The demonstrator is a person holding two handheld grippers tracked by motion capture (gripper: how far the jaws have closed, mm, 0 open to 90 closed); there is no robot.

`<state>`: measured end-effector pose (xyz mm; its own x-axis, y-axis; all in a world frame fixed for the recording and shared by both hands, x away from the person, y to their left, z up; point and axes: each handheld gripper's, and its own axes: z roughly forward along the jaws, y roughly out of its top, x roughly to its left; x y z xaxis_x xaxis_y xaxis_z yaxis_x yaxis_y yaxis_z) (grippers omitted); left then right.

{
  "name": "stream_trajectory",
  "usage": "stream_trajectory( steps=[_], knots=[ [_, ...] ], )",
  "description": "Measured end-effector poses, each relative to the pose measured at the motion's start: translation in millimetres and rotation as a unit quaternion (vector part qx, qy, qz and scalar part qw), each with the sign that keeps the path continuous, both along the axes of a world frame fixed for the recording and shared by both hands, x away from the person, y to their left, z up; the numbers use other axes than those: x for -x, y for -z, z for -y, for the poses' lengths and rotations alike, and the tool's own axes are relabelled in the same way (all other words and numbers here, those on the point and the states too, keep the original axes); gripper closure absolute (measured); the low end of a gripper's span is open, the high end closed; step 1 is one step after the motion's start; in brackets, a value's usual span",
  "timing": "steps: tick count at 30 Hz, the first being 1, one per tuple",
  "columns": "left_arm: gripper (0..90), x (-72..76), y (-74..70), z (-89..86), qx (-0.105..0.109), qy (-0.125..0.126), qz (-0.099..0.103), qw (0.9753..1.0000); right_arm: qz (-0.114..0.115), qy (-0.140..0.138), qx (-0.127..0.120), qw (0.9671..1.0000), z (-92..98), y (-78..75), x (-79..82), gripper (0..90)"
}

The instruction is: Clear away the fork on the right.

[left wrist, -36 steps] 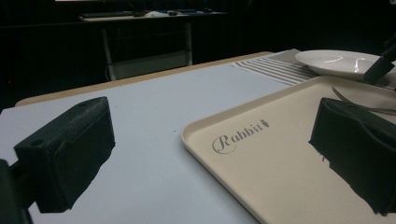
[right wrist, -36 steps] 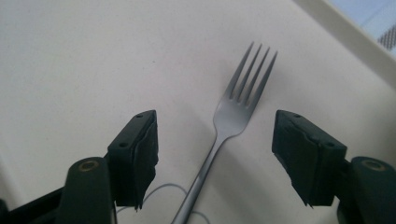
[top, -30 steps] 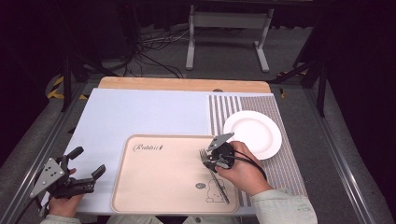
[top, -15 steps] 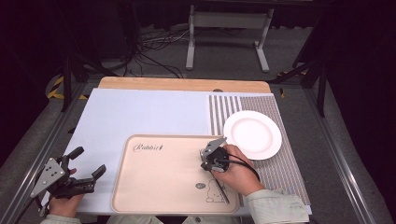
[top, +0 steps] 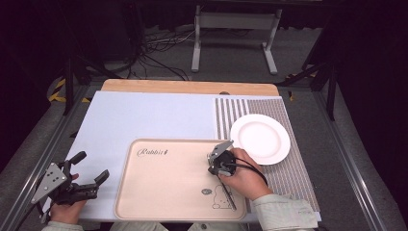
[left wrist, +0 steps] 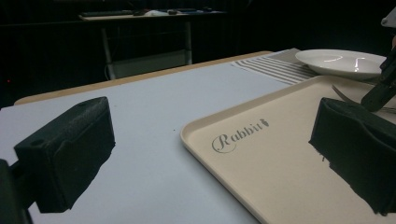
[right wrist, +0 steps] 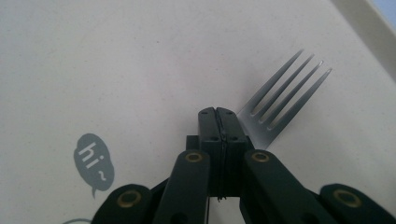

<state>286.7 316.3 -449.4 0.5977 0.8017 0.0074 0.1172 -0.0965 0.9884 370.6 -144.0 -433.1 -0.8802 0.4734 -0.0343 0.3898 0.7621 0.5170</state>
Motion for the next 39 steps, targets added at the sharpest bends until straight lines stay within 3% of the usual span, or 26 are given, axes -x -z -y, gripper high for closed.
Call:
stream_trajectory(
  steps=[28, 39],
  knots=[
    [0.5, -0.2, 0.3, 0.2, 0.000, -0.001, 0.000, 1.0000, 0.007, 0.064, -0.004, 0.9979, 33.7, -0.7, -10.8, 90.0],
    [0.5, 0.0, 0.0, 0.3, -0.001, -0.001, 0.001, 1.0000, 0.003, 0.075, -0.006, 0.9972, 41.6, -1.1, -11.1, 90.0]
  ],
)
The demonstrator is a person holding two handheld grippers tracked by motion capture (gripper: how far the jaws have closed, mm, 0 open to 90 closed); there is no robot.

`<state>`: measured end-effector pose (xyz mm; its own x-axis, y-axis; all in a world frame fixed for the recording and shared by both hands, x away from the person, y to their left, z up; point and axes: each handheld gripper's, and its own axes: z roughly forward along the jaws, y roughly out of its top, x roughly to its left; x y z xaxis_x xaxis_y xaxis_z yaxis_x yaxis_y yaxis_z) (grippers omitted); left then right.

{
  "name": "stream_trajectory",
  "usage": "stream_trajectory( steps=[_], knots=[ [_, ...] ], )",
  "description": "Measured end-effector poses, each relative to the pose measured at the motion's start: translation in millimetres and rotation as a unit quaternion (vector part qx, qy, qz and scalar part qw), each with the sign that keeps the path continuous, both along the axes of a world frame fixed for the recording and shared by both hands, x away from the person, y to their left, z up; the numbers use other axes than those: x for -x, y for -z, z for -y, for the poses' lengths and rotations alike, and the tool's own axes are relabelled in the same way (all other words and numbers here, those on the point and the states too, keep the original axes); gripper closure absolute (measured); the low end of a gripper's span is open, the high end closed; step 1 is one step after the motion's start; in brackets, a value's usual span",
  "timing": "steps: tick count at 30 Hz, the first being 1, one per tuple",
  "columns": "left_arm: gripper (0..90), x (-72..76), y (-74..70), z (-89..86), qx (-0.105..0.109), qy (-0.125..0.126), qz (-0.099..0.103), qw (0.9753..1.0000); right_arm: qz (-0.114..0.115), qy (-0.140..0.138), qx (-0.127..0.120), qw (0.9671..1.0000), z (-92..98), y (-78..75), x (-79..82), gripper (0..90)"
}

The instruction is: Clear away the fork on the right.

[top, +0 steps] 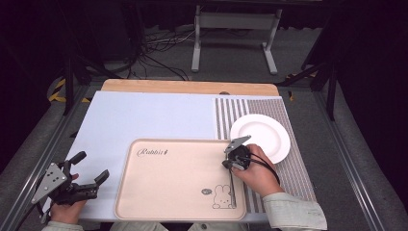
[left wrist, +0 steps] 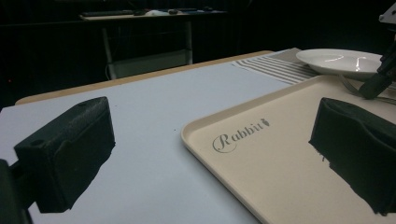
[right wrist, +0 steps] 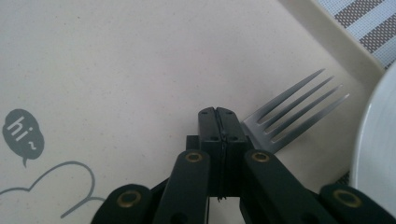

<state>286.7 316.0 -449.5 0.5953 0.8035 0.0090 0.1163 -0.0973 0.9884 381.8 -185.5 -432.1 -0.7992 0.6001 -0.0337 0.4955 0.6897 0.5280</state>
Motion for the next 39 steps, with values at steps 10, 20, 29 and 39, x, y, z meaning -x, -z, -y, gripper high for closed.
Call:
stream_trajectory(
  steps=[10, 20, 29, 39],
  knots=[
    [0.5, -0.3, -0.2, 0.0, -0.001, 0.001, 0.000, 1.0000, 0.000, 0.002, 0.000, 1.0000, 2.3, -0.1, 0.3, 90.0],
    [0.5, 0.0, 0.2, 0.0, -0.002, 0.001, 0.000, 1.0000, 0.084, -0.035, -0.119, 0.9887, 1.3, -34.4, 9.5, 17.5],
    [0.5, 0.7, -0.2, 0.3, 0.000, 0.000, -0.001, 1.0000, 0.145, -0.054, -0.170, 0.9732, 16.1, -60.4, 22.9, 13.6],
    [0.5, 0.7, -0.2, 0.7, 0.000, 0.000, -0.001, 1.0000, 0.199, -0.039, -0.202, 0.9580, 52.0, -66.1, 42.1, 13.5]
  ],
)
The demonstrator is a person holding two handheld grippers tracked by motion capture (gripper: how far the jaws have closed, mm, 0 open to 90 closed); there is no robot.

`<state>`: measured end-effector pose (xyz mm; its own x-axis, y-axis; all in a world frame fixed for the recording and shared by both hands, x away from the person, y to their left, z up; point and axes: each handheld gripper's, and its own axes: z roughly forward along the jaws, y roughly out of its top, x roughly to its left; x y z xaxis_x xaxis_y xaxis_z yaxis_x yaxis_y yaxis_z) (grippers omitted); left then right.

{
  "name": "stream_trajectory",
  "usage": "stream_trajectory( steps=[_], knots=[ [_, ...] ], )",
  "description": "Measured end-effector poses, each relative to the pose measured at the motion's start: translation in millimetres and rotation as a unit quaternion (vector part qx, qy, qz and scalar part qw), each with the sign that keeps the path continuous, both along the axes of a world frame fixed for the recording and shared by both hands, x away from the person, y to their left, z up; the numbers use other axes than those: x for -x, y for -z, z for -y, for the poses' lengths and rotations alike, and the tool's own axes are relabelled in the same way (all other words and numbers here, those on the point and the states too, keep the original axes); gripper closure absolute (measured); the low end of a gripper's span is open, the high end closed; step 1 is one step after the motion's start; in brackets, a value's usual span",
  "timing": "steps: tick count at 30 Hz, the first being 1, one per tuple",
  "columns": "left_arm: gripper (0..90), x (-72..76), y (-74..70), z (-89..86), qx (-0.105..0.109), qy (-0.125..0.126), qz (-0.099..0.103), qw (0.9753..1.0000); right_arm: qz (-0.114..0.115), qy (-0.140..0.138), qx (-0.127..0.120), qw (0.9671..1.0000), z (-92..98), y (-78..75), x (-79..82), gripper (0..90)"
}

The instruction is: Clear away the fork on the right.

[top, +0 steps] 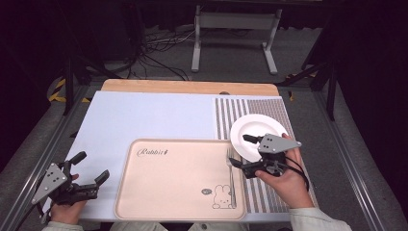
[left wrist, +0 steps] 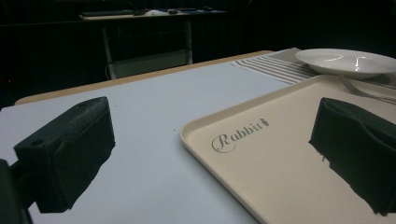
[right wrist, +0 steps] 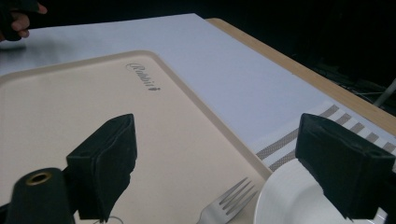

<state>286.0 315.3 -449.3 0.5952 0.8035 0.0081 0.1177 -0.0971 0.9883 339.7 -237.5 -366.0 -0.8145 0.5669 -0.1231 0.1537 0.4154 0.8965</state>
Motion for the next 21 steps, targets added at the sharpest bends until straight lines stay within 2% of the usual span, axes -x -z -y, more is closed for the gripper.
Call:
stream_trajectory(
  steps=[3, 10, 14, 21],
  knots=[
    [0.5, 0.0, -0.1, -0.1, 0.001, 0.000, 0.000, 1.0000, 0.011, 0.005, -0.021, 0.9997, 12.2, 1.1, 6.4, 12.9],
    [0.5, -0.1, -0.1, 0.0, 0.001, -0.002, 0.000, 1.0000, 0.031, 0.014, -0.049, 0.9982, 35.5, 8.5, 16.7, 13.1],
    [0.5, -0.3, 0.1, 0.4, 0.001, -0.002, -0.001, 1.0000, 0.037, 0.019, -0.076, 0.9962, 46.5, 14.6, 21.4, 10.5],
    [0.5, -0.3, 0.1, 0.5, 0.000, -0.001, -0.001, 1.0000, 0.047, 0.031, -0.094, 0.9940, 61.9, 25.0, 26.9, 8.4]
  ],
)
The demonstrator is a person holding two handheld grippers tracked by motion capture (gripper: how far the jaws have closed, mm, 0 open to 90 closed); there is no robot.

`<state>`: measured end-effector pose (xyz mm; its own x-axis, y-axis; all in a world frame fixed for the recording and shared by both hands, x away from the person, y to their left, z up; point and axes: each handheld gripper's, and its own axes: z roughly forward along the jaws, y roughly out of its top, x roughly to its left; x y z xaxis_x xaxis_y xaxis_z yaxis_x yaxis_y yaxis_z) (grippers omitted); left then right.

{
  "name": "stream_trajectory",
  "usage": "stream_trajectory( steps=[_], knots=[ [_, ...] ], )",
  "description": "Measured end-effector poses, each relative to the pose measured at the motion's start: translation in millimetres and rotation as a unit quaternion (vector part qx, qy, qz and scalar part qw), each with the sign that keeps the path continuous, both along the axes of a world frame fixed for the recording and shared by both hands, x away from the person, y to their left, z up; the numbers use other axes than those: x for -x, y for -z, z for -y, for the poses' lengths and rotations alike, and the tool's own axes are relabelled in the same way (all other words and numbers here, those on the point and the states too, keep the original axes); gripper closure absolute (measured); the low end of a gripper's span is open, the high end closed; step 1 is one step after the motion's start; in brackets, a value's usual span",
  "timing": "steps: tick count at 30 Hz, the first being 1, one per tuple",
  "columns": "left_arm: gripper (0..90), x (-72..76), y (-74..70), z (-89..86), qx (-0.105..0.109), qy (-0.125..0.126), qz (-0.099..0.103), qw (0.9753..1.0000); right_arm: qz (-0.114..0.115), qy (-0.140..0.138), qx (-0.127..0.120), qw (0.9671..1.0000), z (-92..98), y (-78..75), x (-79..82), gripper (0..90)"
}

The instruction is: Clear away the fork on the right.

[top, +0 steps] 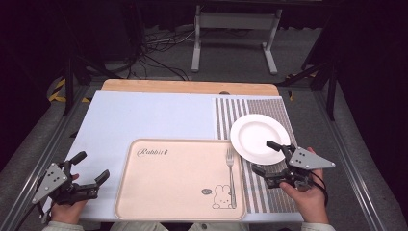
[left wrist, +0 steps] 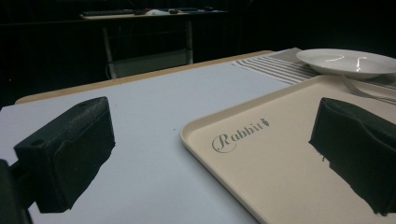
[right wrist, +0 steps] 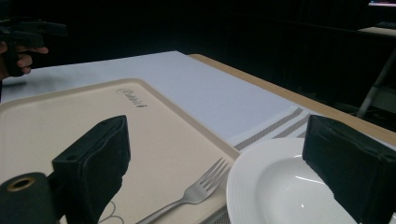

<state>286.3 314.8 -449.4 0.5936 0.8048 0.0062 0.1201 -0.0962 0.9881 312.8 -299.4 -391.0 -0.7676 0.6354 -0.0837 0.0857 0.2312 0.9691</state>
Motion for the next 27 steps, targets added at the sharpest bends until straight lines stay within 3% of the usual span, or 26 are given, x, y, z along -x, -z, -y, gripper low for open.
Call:
stream_trajectory(
  steps=[11, 27],
  knots=[
    [0.4, 0.0, -0.3, -0.8, 0.000, 0.000, 0.002, 1.0000, -0.007, 0.039, -0.020, 0.9990, 25.4, 25.2, 1.5, 6.6],
    [0.4, 0.2, -0.8, -1.5, -0.002, 0.000, 0.002, 1.0000, -0.025, 0.067, -0.041, 0.9966, 47.1, 48.0, 7.5, 6.2]
  ],
)
